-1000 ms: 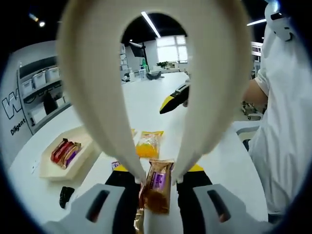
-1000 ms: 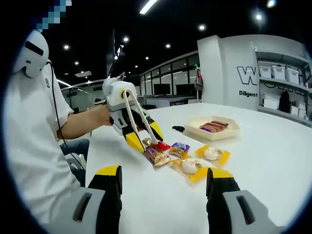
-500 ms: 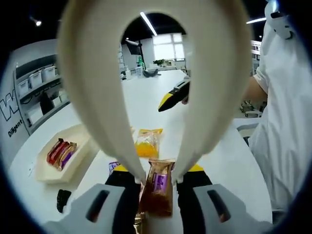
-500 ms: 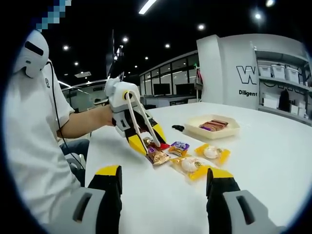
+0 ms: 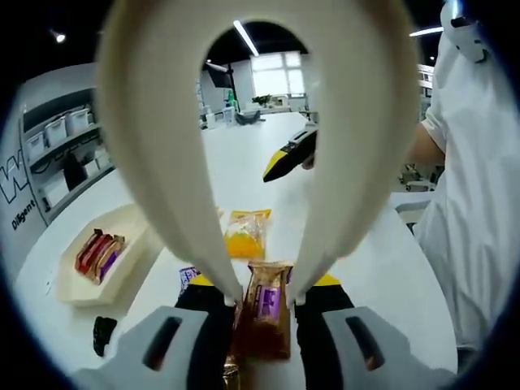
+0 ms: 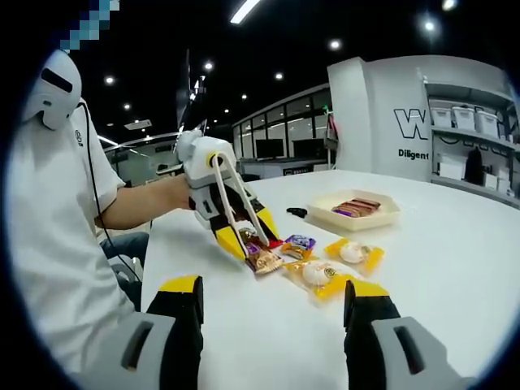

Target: Place the target food into the container with the food tongs after gripping and lifting it, then release it inside without dropping or visibly crushing the food.

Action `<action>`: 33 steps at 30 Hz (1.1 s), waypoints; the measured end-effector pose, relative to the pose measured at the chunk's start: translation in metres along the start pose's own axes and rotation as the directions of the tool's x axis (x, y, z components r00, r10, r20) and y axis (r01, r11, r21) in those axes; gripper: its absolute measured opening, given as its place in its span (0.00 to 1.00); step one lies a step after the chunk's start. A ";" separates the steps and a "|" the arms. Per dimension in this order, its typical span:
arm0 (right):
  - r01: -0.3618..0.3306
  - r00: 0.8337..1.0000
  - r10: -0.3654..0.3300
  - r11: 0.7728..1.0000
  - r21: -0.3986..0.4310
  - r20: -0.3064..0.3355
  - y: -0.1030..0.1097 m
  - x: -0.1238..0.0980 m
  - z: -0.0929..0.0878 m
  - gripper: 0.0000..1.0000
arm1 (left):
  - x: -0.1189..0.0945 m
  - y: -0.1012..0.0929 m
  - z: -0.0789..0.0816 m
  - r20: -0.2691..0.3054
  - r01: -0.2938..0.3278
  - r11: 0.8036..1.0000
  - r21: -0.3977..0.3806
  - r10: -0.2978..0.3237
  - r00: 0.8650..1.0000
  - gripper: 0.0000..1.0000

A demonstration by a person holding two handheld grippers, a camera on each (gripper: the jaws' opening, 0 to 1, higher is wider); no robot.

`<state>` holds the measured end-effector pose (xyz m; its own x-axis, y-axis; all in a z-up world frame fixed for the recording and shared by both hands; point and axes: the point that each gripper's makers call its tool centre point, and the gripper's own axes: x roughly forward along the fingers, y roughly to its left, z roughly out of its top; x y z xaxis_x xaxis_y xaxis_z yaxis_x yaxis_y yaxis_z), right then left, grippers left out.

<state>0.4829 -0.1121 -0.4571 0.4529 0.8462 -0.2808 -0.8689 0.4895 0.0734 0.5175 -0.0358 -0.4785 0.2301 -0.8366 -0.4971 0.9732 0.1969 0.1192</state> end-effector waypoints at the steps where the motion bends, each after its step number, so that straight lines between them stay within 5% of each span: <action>1: 0.000 1.000 0.000 1.000 0.000 0.000 0.000 0.000 0.000 0.69 | 0.000 0.000 0.000 -0.001 0.000 1.000 0.000 0.000 1.000 0.28; 33: -0.002 1.000 0.002 1.000 -0.001 0.001 -0.001 0.001 0.001 0.69 | 0.005 -0.003 -0.005 -0.002 0.024 0.999 -0.036 -0.024 1.000 0.26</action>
<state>0.4839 -0.1118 -0.4566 0.4516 0.8473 -0.2795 -0.8700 0.4877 0.0726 0.5154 -0.0378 -0.4860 0.2063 -0.8403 -0.5013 0.9779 0.1950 0.0757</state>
